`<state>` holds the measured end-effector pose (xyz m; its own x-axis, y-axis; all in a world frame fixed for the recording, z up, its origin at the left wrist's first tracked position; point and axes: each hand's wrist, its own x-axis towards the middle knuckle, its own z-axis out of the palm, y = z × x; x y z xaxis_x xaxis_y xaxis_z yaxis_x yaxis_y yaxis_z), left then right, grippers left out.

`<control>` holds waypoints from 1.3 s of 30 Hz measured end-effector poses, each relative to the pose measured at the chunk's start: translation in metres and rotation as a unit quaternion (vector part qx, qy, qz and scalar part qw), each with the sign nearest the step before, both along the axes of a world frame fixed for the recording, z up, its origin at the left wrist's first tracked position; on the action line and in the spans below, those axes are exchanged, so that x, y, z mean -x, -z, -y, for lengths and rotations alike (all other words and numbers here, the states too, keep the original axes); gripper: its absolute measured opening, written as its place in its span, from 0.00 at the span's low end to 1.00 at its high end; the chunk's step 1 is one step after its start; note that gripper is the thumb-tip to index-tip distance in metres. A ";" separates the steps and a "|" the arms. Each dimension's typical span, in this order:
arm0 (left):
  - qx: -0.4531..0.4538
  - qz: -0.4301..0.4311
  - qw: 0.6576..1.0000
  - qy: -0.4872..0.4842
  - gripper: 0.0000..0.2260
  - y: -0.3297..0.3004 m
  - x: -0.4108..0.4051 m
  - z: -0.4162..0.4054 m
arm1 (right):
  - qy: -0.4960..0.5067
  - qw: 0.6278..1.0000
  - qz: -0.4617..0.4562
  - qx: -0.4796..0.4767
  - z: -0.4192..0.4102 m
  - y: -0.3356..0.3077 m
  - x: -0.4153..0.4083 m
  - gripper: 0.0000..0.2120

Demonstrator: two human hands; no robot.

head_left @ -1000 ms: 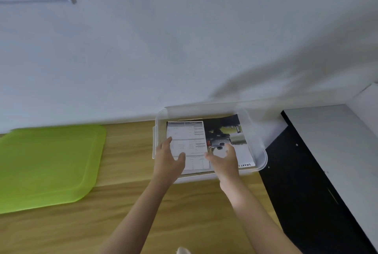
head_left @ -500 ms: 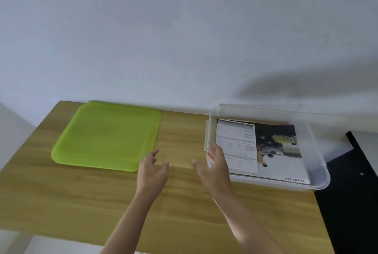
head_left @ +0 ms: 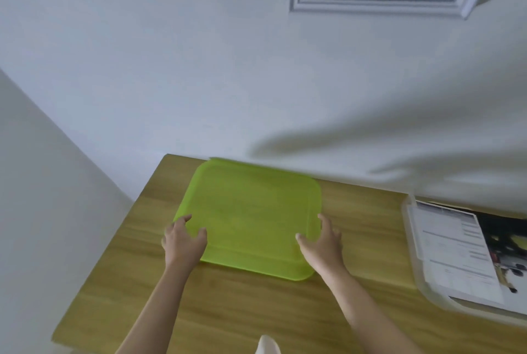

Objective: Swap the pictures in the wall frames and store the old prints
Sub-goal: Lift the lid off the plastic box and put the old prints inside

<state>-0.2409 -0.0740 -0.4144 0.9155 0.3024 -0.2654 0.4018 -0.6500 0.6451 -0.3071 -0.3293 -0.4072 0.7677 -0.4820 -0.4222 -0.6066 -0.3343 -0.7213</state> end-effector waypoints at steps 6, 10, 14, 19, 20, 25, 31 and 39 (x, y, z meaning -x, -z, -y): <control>0.000 -0.057 0.997 0.049 0.23 0.013 -0.034 -0.036 | 0.007 0.996 -0.067 0.055 -0.015 0.015 -0.022 0.35; 0.006 -0.073 0.996 0.049 0.22 0.012 -0.048 -0.044 | 0.049 0.994 -0.075 0.066 -0.023 0.013 -0.031 0.38; 0.023 -0.060 0.996 0.060 0.24 0.008 -0.049 -0.051 | 0.072 0.992 -0.043 0.090 -0.026 0.011 -0.028 0.47; 0.027 -0.027 0.994 0.105 0.27 -0.002 -0.035 -0.040 | 0.085 0.989 0.014 0.122 -0.005 0.000 -0.012 0.48; 0.028 -0.021 0.993 0.114 0.27 -0.005 -0.032 -0.034 | 0.088 0.988 0.024 0.128 0.002 -0.004 -0.008 0.48; 0.040 0.013 0.988 0.152 0.27 -0.022 -0.014 0.007 | 0.107 0.977 0.087 0.163 0.048 -0.024 0.025 0.49; 0.051 0.033 0.976 0.208 0.28 -0.039 0.013 0.087 | 0.119 0.970 0.142 0.159 0.133 -0.044 0.075 0.48; 0.055 0.048 0.960 0.270 0.28 -0.057 0.082 0.247 | 0.132 0.969 0.137 0.159 0.284 -0.077 0.163 0.46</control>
